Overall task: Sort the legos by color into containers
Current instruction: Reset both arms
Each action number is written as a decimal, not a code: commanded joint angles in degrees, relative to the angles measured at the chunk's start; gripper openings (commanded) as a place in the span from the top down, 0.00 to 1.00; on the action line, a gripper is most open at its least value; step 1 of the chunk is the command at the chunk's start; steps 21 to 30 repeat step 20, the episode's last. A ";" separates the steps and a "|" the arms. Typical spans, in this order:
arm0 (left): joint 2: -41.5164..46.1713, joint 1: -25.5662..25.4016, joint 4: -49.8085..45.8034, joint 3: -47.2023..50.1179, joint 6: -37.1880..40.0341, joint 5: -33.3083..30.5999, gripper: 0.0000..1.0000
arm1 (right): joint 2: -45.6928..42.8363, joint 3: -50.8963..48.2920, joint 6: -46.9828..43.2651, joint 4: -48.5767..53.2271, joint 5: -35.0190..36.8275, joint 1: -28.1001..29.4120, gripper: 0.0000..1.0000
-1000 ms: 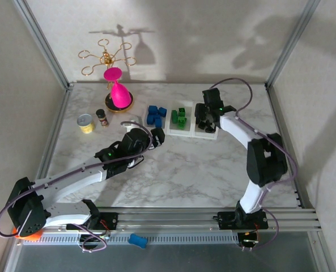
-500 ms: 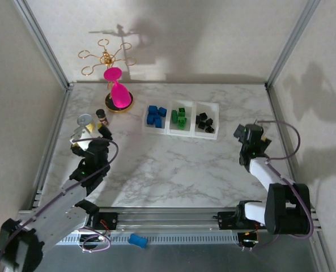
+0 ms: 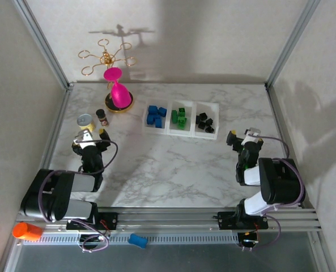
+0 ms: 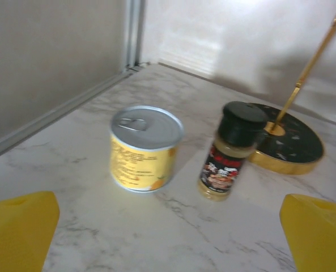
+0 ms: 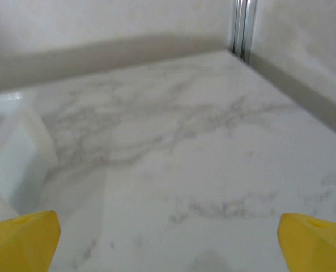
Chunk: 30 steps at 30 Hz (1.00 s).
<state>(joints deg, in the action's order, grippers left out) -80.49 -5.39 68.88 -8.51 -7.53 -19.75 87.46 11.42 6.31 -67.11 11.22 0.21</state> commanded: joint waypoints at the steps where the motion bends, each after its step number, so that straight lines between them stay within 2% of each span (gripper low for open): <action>1: -4.85 0.55 11.14 0.07 2.32 4.90 0.00 | 1.16 0.21 -3.03 -8.97 -1.01 0.92 0.01; 3: -8.46 0.32 8.44 -3.65 2.51 3.24 0.00 | 0.96 0.40 -3.25 -8.12 -0.57 1.21 0.01; 4: -7.33 0.65 5.27 -3.99 1.80 4.06 0.00 | 1.05 0.32 -3.53 -8.33 -0.37 1.48 0.01; 5: -8.18 0.46 7.87 -3.47 2.17 3.61 0.01 | 0.85 0.79 -3.67 -7.12 -0.96 1.56 0.01; 30: -7.75 0.38 6.76 -3.62 2.17 3.56 0.01 | 0.96 0.88 -4.19 -6.89 -2.82 1.32 0.01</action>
